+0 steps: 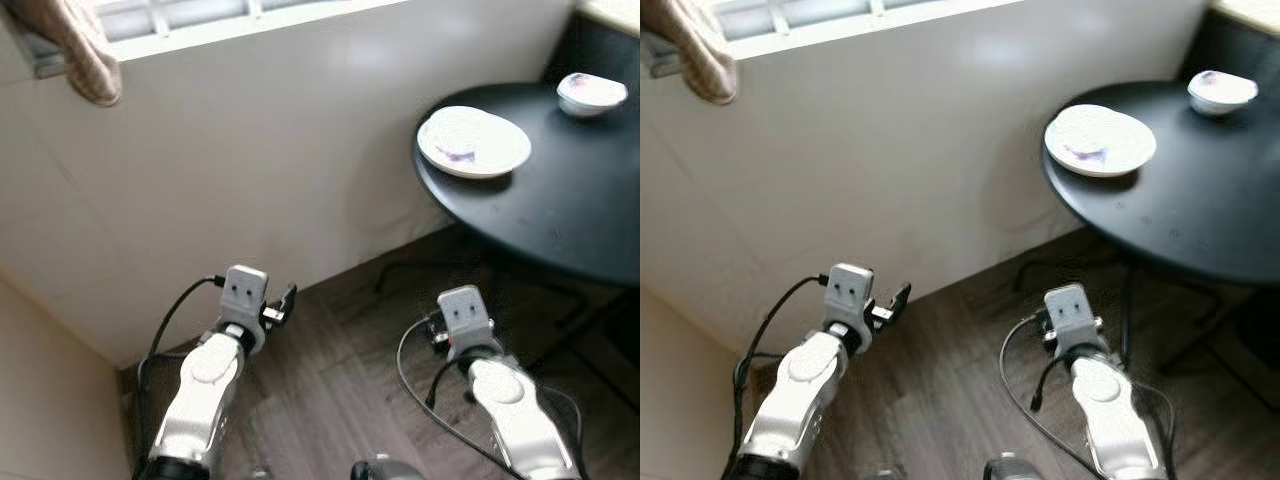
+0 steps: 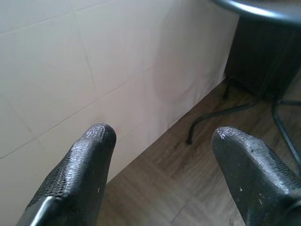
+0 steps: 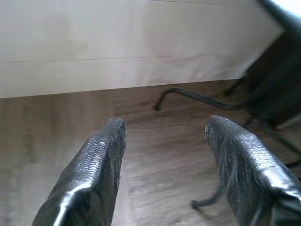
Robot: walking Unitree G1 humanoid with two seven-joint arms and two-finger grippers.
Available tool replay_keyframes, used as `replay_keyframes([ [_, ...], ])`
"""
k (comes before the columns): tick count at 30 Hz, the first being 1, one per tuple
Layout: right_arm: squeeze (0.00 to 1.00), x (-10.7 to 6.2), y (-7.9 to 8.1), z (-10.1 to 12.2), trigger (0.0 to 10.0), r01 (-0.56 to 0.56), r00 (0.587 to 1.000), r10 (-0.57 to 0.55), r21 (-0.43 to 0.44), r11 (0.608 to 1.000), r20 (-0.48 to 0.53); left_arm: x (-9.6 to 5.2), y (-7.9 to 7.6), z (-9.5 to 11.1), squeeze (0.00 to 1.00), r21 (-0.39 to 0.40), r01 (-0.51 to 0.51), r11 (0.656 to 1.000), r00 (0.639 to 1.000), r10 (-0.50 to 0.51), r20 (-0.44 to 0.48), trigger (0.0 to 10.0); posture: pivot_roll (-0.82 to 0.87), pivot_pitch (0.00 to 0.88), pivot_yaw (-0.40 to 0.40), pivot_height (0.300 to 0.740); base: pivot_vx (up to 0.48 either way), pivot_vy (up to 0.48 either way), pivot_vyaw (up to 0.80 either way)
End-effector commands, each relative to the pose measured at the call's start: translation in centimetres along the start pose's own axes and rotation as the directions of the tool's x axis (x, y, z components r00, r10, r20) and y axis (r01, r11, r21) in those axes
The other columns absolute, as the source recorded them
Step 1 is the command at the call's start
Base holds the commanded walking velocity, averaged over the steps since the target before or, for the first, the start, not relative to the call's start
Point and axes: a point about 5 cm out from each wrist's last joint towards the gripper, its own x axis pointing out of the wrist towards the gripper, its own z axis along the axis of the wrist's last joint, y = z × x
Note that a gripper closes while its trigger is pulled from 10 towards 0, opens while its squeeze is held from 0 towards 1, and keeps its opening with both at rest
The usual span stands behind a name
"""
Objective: Kitchen organization
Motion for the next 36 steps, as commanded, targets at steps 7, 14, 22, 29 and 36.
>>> replay_keyframes([
  [7,0.00,-0.02,-0.18,0.16,10.0,-0.004,1.000,0.004,0.002,1.000,0.008,-0.10,0.11,-0.07,0.00,-0.016,-0.012,1.000,1.000,0.012,-0.001,10.0,-0.12,0.092,0.051,0.740,0.000,0.000,0.00],
  [14,0.00,-0.01,-0.12,0.20,10.0,-0.007,1.000,0.007,0.002,1.000,0.007,-0.11,0.18,0.00,0.00,-0.016,-0.014,1.000,1.000,0.014,0.002,10.0,-0.12,0.095,0.052,0.740,0.000,0.000,0.00],
  [22,0.00,0.05,-0.15,0.22,10.0,-0.007,1.000,0.007,-0.001,1.000,0.007,-0.05,0.17,0.01,0.00,-0.018,-0.015,1.000,1.000,0.015,0.003,10.0,-0.12,0.094,0.050,0.740,0.000,0.000,0.00],
  [29,0.00,0.09,-0.15,0.20,10.0,-0.006,1.000,0.006,-0.001,1.000,0.008,-0.03,0.16,-0.02,0.00,-0.021,-0.015,1.000,1.000,0.015,0.003,10.0,-0.12,0.091,0.050,0.740,0.000,0.000,0.00],
  [36,0.00,0.07,-0.15,0.05,10.0,-0.007,1.000,0.007,0.000,1.000,0.005,-0.05,0.08,-0.14,0.00,-0.022,-0.013,1.000,1.000,0.013,0.001,10.0,-0.12,0.085,0.049,0.740,0.000,0.000,0.00],
])
